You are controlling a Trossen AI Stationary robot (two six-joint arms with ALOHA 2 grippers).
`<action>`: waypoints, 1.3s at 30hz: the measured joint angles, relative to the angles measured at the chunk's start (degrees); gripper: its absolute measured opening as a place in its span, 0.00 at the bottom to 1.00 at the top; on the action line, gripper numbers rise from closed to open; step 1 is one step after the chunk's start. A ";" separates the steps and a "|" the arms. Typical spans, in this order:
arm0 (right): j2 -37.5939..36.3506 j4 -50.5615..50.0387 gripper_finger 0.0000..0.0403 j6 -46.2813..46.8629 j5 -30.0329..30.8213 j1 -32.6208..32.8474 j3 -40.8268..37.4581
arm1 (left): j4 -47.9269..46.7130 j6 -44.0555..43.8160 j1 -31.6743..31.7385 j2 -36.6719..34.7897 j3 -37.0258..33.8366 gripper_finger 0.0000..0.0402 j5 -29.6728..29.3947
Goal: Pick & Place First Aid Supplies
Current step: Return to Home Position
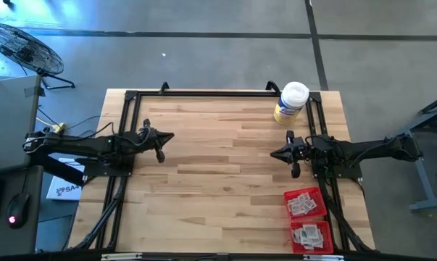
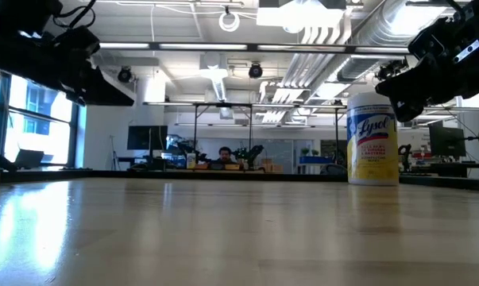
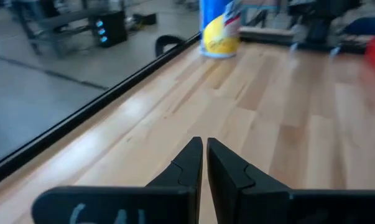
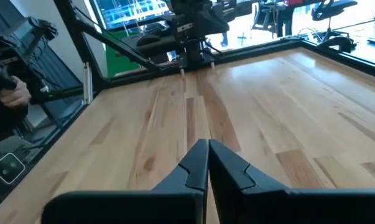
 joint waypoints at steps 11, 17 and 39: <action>0.00 0.00 0.01 -0.02 -0.02 0.00 0.04 | 2.69 0.94 -0.01 -17.17 -7.42 0.05 14.36; 0.00 -0.06 0.01 -0.02 -0.06 0.02 0.04 | 6.55 5.12 -0.03 -21.99 -7.51 0.05 31.43; 0.00 -0.01 0.01 -0.04 -0.03 0.02 0.07 | -2.95 10.24 -0.03 -21.95 -6.68 0.05 18.65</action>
